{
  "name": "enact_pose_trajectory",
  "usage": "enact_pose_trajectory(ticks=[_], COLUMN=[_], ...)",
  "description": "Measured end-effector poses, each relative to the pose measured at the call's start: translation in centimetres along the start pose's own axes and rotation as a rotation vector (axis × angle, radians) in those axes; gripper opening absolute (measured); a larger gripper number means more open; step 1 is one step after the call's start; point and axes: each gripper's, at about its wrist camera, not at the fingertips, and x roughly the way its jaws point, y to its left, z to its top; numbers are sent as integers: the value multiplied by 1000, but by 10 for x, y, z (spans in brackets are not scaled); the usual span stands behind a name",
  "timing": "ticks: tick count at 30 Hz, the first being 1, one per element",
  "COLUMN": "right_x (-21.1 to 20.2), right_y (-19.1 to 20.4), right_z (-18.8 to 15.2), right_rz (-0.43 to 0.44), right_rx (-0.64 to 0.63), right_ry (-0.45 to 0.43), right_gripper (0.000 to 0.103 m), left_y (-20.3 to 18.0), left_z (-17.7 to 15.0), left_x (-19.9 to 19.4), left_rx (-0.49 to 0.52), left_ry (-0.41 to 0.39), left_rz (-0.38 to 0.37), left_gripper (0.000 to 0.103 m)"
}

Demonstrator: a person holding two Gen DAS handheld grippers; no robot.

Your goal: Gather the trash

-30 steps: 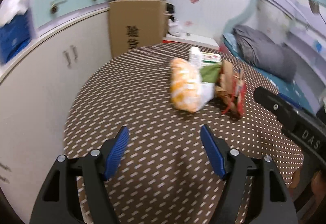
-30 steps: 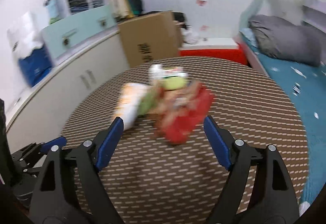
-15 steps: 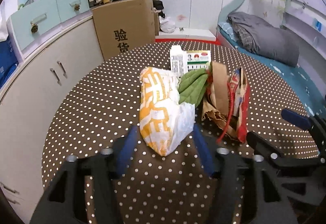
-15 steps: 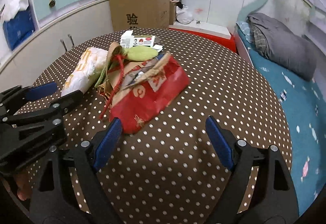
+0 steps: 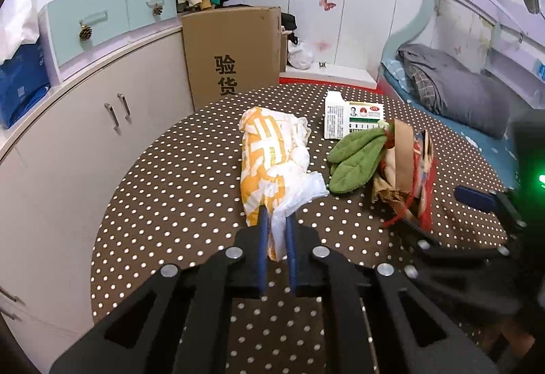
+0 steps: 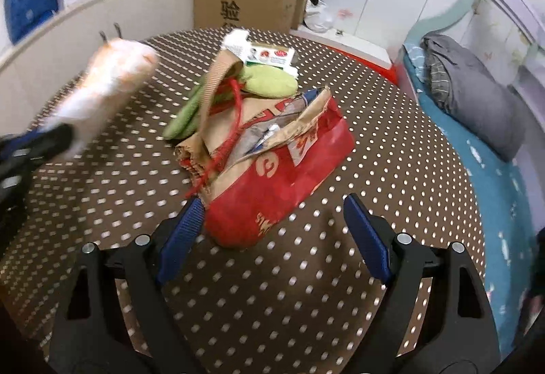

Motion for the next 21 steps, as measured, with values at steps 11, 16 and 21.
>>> enact_pose_trajectory(ticks=[11, 16, 21], right_x=[-15, -42, -77], right_y=[-9, -30, -37], right_z=[-3, -22, -32], right_rz=[74, 160, 219], right_rx=[49, 121, 155], right_ry=[-63, -90, -134], right_gripper=[29, 27, 25], left_y=[6, 7, 8], left_z=[-16, -23, -27], left_x=[-21, -38, -61], left_rx=[-28, -35, -47], left_ry=[-5, -17, -43], left_rz=[-37, -61, -82], left_gripper=[8, 8, 8])
